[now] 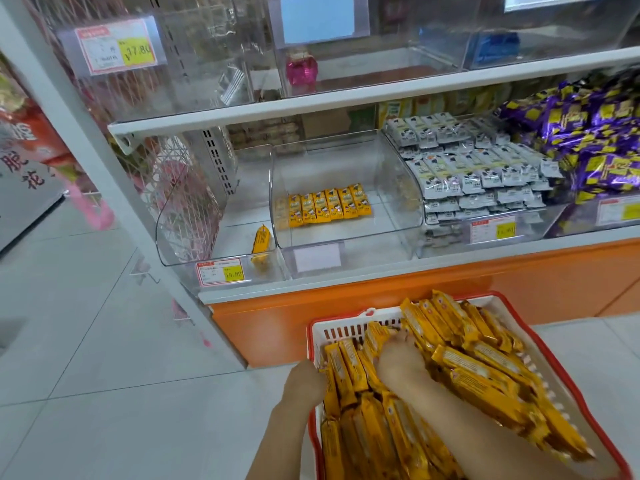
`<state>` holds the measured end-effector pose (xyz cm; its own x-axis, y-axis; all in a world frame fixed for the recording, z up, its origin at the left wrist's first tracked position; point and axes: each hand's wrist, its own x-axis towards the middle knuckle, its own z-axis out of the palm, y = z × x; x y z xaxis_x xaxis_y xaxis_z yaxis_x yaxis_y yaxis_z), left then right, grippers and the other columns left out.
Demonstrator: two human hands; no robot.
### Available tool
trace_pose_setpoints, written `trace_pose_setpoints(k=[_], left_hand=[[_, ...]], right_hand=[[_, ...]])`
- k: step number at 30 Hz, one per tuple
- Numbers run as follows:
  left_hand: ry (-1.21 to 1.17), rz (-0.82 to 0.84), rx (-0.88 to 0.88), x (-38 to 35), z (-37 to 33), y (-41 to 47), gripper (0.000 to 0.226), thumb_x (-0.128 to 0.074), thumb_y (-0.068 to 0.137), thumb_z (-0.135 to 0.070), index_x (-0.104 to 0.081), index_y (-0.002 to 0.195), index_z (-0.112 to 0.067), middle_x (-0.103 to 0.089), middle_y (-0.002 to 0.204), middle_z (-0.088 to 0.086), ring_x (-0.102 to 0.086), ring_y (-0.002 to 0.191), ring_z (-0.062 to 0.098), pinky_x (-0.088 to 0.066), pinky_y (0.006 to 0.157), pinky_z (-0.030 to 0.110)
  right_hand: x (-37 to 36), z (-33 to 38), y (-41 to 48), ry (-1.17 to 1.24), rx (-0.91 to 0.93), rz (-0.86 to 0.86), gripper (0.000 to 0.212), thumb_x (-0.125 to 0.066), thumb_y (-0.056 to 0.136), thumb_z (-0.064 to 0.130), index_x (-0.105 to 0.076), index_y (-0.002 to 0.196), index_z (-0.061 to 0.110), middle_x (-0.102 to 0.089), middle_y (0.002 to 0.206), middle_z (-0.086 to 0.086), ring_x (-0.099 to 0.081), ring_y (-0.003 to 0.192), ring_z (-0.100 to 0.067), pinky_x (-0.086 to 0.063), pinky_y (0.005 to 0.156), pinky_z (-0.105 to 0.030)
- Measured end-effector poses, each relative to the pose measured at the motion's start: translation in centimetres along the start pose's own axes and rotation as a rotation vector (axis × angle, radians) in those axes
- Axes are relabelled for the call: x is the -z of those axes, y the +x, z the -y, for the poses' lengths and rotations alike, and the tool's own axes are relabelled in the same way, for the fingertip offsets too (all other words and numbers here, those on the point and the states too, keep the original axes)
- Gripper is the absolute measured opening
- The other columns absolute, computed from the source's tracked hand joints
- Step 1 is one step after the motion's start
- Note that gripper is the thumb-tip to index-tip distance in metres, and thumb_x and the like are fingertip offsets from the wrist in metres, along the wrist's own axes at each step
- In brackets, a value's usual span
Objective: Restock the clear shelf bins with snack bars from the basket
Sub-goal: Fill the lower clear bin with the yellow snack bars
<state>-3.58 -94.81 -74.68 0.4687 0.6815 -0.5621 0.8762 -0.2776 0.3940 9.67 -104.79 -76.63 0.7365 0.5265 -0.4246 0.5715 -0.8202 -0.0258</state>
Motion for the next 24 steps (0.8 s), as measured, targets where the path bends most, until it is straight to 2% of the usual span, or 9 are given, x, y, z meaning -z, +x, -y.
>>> trace_pose_setpoints(k=[3, 5, 8, 11, 13, 15, 17, 20, 24], left_hand=[[-0.024, -0.013, -0.003, -0.2, 0.5, 0.2, 0.016, -0.044, 0.096, -0.018, -0.053, 0.094, -0.005, -0.060, 0.112, 0.015, -0.057, 0.093, 0.023, -0.037, 0.065, 0.022], [-0.057, -0.012, -0.006, -0.2, 0.8, 0.3, 0.020, -0.046, 0.094, -0.018, -0.045, 0.075, -0.010, -0.060, 0.100, 0.016, -0.054, 0.080, 0.021, -0.034, 0.058, 0.023], [-0.071, -0.015, -0.016, -0.1, 1.2, 0.6, 0.024, -0.048, 0.093, -0.018, -0.046, 0.071, -0.009, -0.060, 0.092, 0.016, -0.058, 0.078, 0.022, -0.029, 0.049, 0.023], [-0.094, -0.034, -0.019, 0.2, 1.1, 0.3, 0.036, -0.050, 0.093, -0.019, -0.034, 0.061, -0.015, -0.039, 0.063, 0.002, -0.041, 0.056, 0.010, -0.024, 0.045, 0.021], [-0.167, -0.118, -0.047, 0.8, 0.5, -0.1, 0.037, -0.050, 0.094, -0.021, -0.043, 0.060, -0.011, -0.034, 0.057, -0.002, -0.034, 0.050, 0.008, -0.025, 0.045, 0.020], [-0.344, -0.158, -0.122, 1.6, -0.6, -0.7, 0.030, -0.053, 0.095, -0.024, -0.066, 0.083, 0.000, -0.046, 0.055, -0.001, -0.042, 0.049, 0.008, -0.032, 0.045, 0.013], [-0.629, -0.040, -0.163, 2.7, -2.0, -1.8, 0.032, -0.062, 0.091, -0.029, -0.068, 0.100, 0.001, -0.065, 0.074, 0.009, -0.060, 0.064, 0.015, -0.046, 0.060, 0.015], [-0.900, 0.128, -0.181, 3.9, -4.2, -3.4, 0.039, -0.071, 0.083, -0.031, -0.067, 0.096, 0.005, -0.070, 0.093, 0.021, -0.070, 0.080, 0.025, -0.059, 0.074, 0.032], [-1.069, 0.206, -0.224, 4.9, -6.0, -4.6, 0.042, -0.077, 0.073, -0.027, -0.064, 0.087, 0.010, -0.069, 0.082, 0.023, -0.066, 0.070, 0.023, -0.055, 0.061, 0.029]], right_hand=[[-1.1, 0.6, 0.4, -0.007, -0.052, -0.063, 0.059, -0.045, 0.098, 0.032, -0.027, 0.145, 0.001, -0.026, 0.149, -0.018, -0.022, 0.139, -0.031, -0.030, 0.109, -0.032], [-1.1, 1.2, 0.6, 0.002, -0.075, -0.076, 0.056, -0.048, 0.096, 0.031, -0.028, 0.142, 0.006, -0.030, 0.146, -0.020, -0.028, 0.136, -0.032, -0.032, 0.108, -0.033], [-0.5, 1.7, 1.0, 0.048, -0.105, -0.087, 0.055, -0.053, 0.092, 0.030, -0.029, 0.138, 0.010, -0.037, 0.140, -0.020, -0.038, 0.128, -0.030, -0.038, 0.102, -0.034], [0.5, 1.7, 1.1, 0.213, -0.125, -0.044, 0.084, -0.065, 0.084, 0.047, -0.020, 0.143, 0.008, -0.034, 0.141, -0.019, -0.038, 0.129, -0.030, -0.042, 0.099, -0.034], [1.5, 1.7, 0.4, 0.341, -0.106, -0.014, 0.092, -0.069, 0.080, 0.049, -0.017, 0.144, 0.008, -0.030, 0.143, -0.018, -0.040, 0.128, -0.031, -0.045, 0.095, -0.033], [2.8, 1.7, -0.8, 0.476, -0.032, -0.032, 0.083, -0.071, 0.080, 0.044, -0.025, 0.141, 0.011, -0.032, 0.140, -0.014, -0.048, 0.121, -0.029, -0.048, 0.086, -0.031], [3.8, 1.4, -2.6, 0.589, 0.106, -0.111, 0.068, -0.073, 0.079, 0.039, -0.035, 0.129, 0.015, -0.038, 0.129, -0.007, -0.055, 0.109, -0.023, -0.046, 0.074, -0.026], [4.6, 0.9, -5.6, 0.614, 0.324, -0.421, 0.055, -0.077, 0.076, 0.034, -0.044, 0.117, 0.019, -0.037, 0.112, 0.006, -0.049, 0.101, -0.013, -0.034, 0.067, -0.013], [6.1, -0.5, -7.9, 0.823, 0.453, -0.613, 0.047, -0.078, 0.075, 0.039, -0.051, 0.112, 0.027, -0.041, 0.112, 0.016, -0.044, 0.104, 0.002, -0.035, 0.079, -0.008]])
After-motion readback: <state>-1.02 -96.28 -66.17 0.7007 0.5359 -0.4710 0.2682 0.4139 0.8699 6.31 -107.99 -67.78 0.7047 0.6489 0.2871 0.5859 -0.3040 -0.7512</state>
